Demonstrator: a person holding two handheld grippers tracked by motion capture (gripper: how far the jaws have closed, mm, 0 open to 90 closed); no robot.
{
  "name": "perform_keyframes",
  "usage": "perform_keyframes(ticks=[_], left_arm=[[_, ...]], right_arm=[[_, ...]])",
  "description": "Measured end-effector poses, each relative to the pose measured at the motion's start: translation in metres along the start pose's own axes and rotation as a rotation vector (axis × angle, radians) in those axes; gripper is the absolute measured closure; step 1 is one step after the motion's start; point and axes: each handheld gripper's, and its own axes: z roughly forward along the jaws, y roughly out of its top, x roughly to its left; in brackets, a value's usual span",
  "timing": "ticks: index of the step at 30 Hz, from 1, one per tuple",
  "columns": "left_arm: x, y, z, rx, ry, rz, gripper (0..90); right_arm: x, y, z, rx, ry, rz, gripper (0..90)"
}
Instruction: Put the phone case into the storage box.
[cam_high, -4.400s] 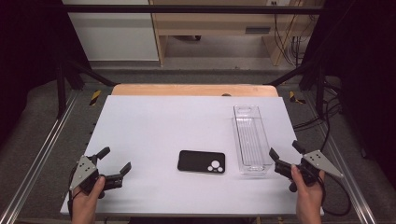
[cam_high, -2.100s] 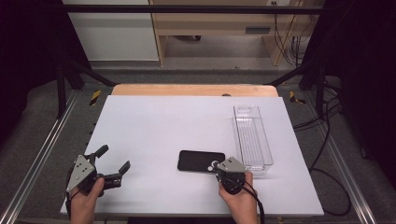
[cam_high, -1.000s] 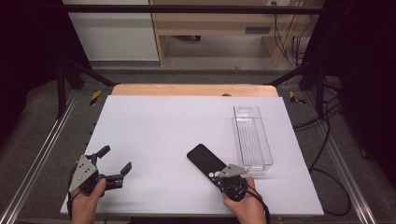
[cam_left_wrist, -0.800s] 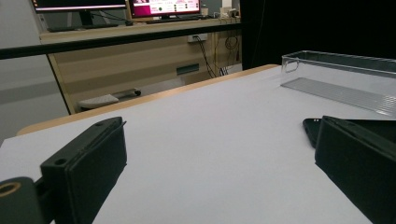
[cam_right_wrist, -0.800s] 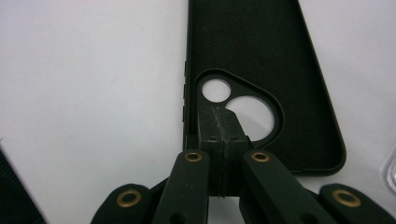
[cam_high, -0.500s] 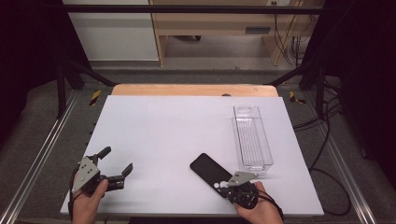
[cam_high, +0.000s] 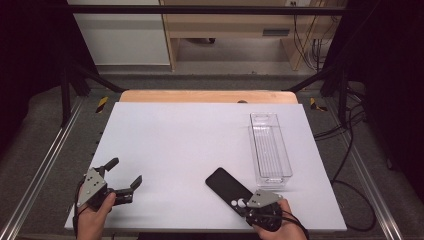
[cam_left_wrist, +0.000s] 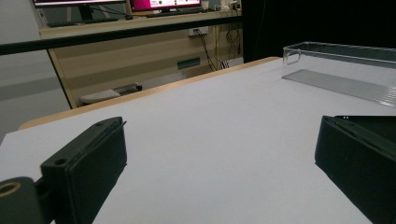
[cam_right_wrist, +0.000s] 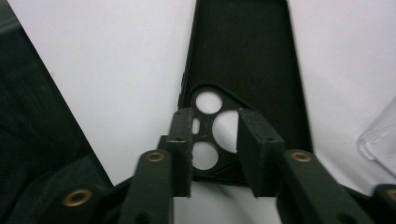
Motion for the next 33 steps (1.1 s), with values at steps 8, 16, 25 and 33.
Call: perform_keyframes(ticks=[8,16,25,33], left_arm=[[-0.001,0.002,0.0,-0.011,-0.012,0.006,2.3],[-0.003,0.003,0.001,-0.011,-0.017,0.015,2.3],[-0.004,0.003,0.002,-0.008,-0.022,0.031,2.3],[-0.007,0.004,0.004,-0.001,-0.029,0.045,2.3]], right_arm=[[-0.006,0.0,-0.008,-0.093,-0.084,0.07,19.7],[-0.017,-0.003,0.006,-0.038,-0.082,0.141,8.6],[-0.019,0.002,0.014,-0.033,-0.053,0.164,7.4],[-0.016,0.003,0.023,-0.006,-0.045,0.149,6.1]])
